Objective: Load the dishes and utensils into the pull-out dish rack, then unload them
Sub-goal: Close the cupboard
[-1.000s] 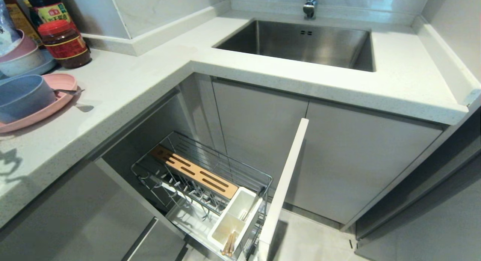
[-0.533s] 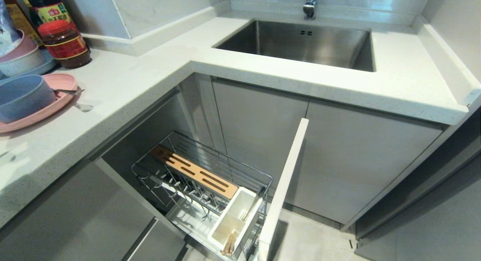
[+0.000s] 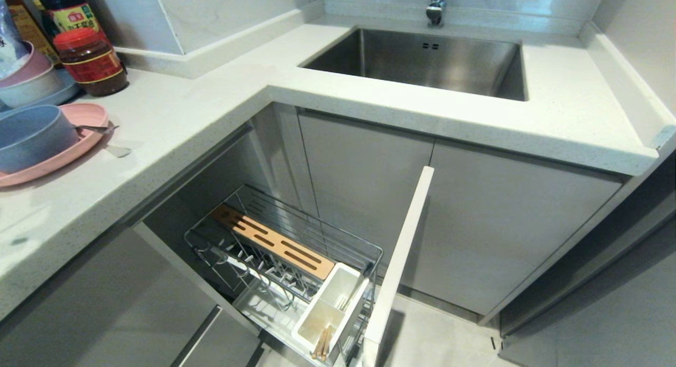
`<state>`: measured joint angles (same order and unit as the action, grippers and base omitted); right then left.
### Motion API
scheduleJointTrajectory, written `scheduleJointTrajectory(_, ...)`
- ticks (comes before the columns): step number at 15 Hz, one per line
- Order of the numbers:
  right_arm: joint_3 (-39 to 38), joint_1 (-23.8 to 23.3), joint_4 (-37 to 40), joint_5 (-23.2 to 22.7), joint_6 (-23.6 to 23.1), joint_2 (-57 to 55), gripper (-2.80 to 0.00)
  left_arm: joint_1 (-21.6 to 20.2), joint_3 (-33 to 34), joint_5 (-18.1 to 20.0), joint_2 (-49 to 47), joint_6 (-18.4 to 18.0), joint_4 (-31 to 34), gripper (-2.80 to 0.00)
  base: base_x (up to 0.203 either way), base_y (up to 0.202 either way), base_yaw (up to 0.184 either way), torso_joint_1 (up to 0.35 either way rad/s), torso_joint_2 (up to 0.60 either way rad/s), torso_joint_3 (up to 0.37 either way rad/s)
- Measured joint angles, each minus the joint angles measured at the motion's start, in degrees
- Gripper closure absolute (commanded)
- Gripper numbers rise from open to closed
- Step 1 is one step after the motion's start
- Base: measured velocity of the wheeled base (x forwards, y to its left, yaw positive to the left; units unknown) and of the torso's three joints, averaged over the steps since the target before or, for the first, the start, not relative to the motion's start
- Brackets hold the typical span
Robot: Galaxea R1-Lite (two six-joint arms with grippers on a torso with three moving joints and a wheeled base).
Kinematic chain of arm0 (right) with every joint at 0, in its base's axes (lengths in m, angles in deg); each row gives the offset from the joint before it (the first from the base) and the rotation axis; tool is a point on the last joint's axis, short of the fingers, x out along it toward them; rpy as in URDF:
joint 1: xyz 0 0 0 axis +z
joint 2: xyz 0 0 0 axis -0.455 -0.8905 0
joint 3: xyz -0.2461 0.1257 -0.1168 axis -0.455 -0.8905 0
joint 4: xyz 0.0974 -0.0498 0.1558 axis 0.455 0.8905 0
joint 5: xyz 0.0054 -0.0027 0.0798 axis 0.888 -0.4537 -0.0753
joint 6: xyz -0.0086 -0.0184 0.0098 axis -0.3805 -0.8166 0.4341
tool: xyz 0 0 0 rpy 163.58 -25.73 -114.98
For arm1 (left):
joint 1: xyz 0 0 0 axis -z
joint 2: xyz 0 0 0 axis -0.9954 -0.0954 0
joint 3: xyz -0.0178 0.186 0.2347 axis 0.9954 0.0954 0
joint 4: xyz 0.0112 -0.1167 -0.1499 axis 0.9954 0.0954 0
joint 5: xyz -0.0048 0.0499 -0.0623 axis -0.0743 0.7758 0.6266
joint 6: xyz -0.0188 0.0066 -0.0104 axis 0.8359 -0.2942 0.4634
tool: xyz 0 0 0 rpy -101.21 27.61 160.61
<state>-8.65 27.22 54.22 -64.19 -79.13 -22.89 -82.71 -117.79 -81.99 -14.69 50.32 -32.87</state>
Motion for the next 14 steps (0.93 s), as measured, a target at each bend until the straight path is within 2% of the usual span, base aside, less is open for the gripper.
scheduleJointTrajectory(2,0.0,0.0,0.0,0.0,0.02,0.0,0.0,0.24,2.63,4.81,3.25,-1.79,-0.55,0.0,0.0,0.0,0.0,0.0,0.0,0.0)
scheduleJointTrajectory(5,0.0,0.0,0.0,0.0,0.02,0.0,0.0,0.29,9.93,11.34,10.36,-9.19,-1.59,0.0,0.0,0.0,0.0,0.0,0.0,0.0)
scheduleJointTrajectory(9,0.0,0.0,0.0,0.0,0.0,0.0,0.0,-0.64,26.29,18.68,24.79,-19.66,-5.9,0.0,0.0,0.0,0.0,0.0,0.0,0.0)
scheduleJointTrajectory(12,0.0,0.0,0.0,0.0,0.01,0.0,0.0,-1.49,40.34,21.86,37.78,-24.19,-7.67,0.0,0.0,0.0,0.0,0.0,0.0,0.0)
scheduleJointTrajectory(14,0.0,0.0,0.0,0.0,0.0,0.0,0.0,-2.17,50.61,23.78,45.59,-25.68,-9.53,0.0,0.0,0.0,0.0,0.0,0.0,0.0)
